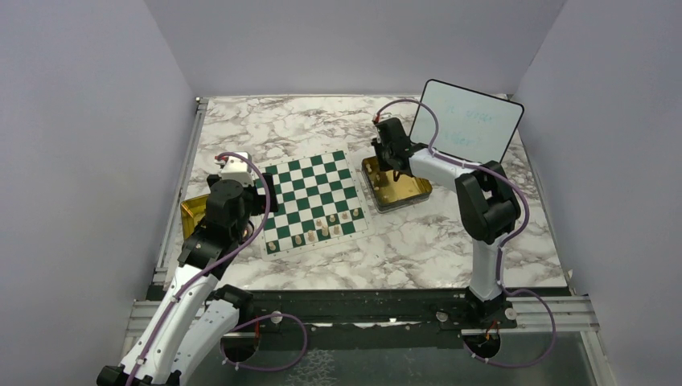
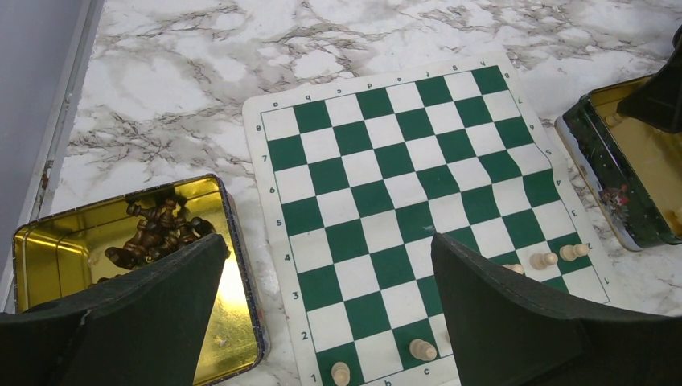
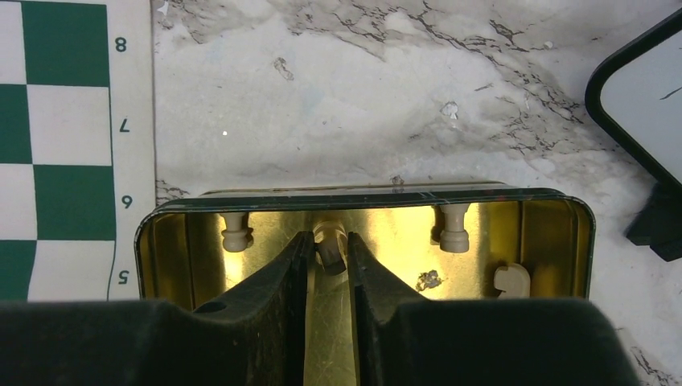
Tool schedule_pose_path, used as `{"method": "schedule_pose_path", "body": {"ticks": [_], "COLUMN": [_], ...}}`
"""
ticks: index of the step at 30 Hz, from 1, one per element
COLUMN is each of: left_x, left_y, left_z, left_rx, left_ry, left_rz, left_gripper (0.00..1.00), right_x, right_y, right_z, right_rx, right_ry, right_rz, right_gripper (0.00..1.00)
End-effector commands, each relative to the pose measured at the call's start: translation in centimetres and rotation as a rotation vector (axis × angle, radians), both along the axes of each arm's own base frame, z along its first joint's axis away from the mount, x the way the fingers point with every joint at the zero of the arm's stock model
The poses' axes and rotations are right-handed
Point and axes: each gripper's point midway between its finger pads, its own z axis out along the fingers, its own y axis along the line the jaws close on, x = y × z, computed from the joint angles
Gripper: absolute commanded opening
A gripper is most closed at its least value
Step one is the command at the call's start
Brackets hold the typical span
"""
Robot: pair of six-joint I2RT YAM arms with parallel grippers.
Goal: Set up the chess pieces on the board
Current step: Pick up the chess piece from the storage box.
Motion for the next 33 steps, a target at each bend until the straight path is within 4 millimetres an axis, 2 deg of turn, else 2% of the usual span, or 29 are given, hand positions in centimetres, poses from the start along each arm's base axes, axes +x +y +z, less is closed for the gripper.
{"method": "schedule_pose_path", "body": {"ticks": [1, 10, 19, 27, 33], "left_x": [0.0, 0.0, 0.0, 0.1, 0.1], "left_y": [-0.2, -0.2, -0.3, -0.6, -0.9], "left_z": [0.9, 0.8, 0.7, 0.4, 0.2], "left_rx": [-0.006, -0.005, -0.006, -0.009, -0.014], "left_ry": [-0.024, -0.022, -0.019, -0.010, -0.007], "left_rz": [-0.014, -0.014, -0.018, -0.033, -0.044], "left_gripper": [0.99, 0.99, 0.99, 0.99, 0.99], "right_x": [0.9, 0.1, -1.2, -4.0, -6.8], "right_y": [0.3, 0.0, -0.4, 0.4, 1.0], "right_z": [1.1, 2.1, 5.1, 7.4, 8.3], "right_rx": [0.024, 0.035, 0.073, 0.173, 0.226], "right_ry": [-0.034, -0.032, -0.028, 0.005, 0.028], "right_rz": [0.014, 0.007, -0.016, 0.009, 0.033], "right_gripper": [0.23, 0.16, 0.14, 0.14, 0.14]}}
